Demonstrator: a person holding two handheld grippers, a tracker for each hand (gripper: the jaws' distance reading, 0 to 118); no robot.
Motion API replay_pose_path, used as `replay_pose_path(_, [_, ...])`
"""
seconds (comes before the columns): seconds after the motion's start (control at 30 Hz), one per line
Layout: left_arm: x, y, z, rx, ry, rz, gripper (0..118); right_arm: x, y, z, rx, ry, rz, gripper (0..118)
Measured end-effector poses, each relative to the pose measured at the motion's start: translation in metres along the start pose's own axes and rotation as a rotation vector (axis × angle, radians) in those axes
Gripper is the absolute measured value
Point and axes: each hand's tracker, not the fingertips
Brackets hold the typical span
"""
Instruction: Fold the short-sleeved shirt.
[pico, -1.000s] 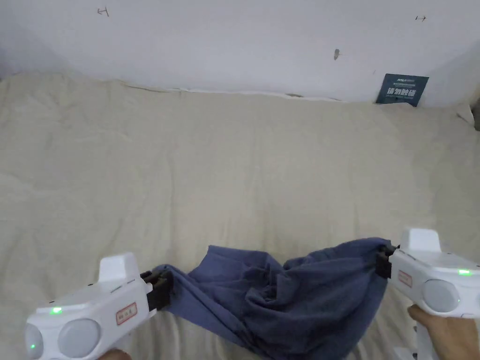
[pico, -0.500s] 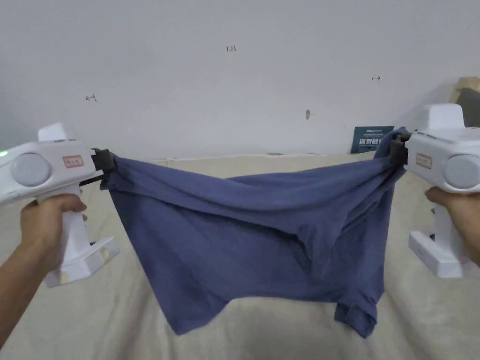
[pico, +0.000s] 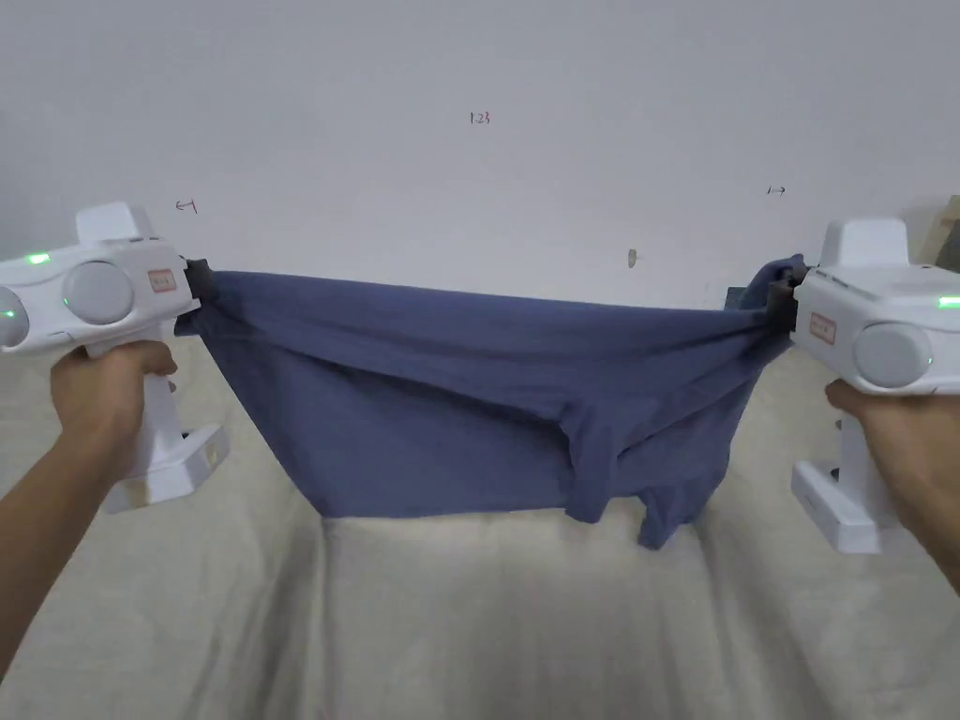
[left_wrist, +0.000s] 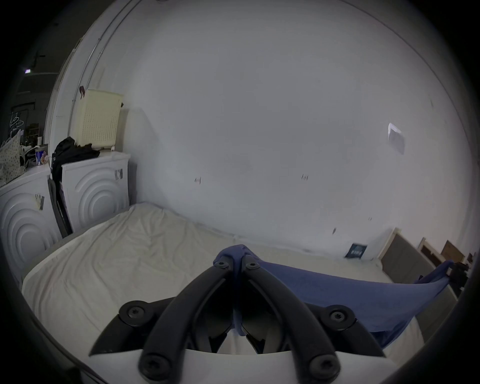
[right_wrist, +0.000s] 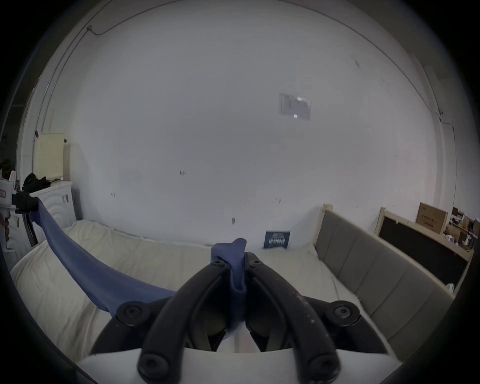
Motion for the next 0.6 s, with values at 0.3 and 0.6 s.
replay_pose_path(0.3, [-0.059, -0.188, 0.011, -0.34, 0.069, 0.01, 5, -0.012, -0.182, -0.002, -0.364, 0.022, -0.129, 10])
replay_pose_path(0.6, [-0.112, -0.334, 0.108, -0.567, 0.128, 0.027, 5, -0.002, -0.331, 0.09, -0.608, -0.008, -0.211, 10])
